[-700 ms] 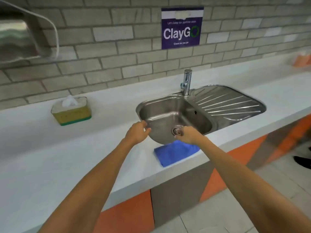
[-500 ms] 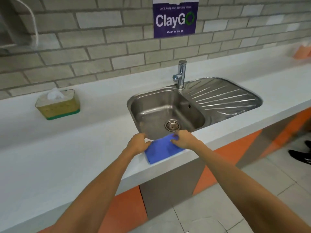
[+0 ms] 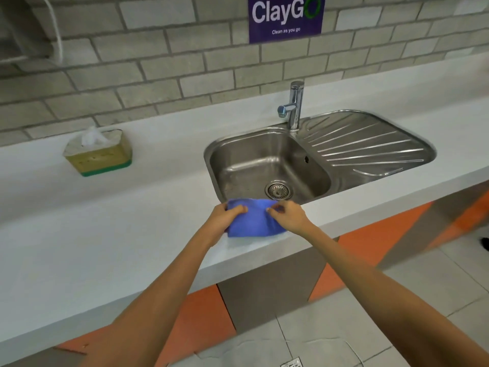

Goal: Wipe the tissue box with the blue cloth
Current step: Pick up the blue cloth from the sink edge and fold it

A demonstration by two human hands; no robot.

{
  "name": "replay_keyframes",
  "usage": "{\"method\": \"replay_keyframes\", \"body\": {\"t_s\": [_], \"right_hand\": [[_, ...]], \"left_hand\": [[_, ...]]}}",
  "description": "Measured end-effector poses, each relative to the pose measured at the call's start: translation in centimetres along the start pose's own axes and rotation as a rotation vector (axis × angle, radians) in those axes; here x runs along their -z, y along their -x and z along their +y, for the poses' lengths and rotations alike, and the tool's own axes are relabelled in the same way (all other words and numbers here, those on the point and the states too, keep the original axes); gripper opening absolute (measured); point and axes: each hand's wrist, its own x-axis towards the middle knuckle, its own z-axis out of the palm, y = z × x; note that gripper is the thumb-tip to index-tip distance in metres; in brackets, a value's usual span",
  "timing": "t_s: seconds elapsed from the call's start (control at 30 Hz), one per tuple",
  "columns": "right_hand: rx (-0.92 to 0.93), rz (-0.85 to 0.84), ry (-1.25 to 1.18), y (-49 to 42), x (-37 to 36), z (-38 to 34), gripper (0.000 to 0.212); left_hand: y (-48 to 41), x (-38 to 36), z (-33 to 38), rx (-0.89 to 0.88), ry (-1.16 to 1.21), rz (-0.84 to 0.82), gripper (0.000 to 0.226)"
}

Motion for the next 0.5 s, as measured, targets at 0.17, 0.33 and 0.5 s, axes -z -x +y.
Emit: {"method": "replay_keyframes", "body": {"t_s": [0.17,0.33,0.5], "right_hand": [[-0.164,-0.163,-0.978,0.6,-2.5,-4.7,0.049],[-0.192,-0.460,-1.501,0.4,-4.6,-8.5,0.059],[-0.136,-0.537,-1.377,-0.2,-6.8,-12.1,0.040]], "left_hand": [[2.3,0.7,4.7,-0.186,0.208,-0.080,0.034],[2.4,4.1,6.4,-0.243,0.040,0.016,0.032],[1.7,9.2,4.6,-0.229,-0.110,0.347,0.033]]}}
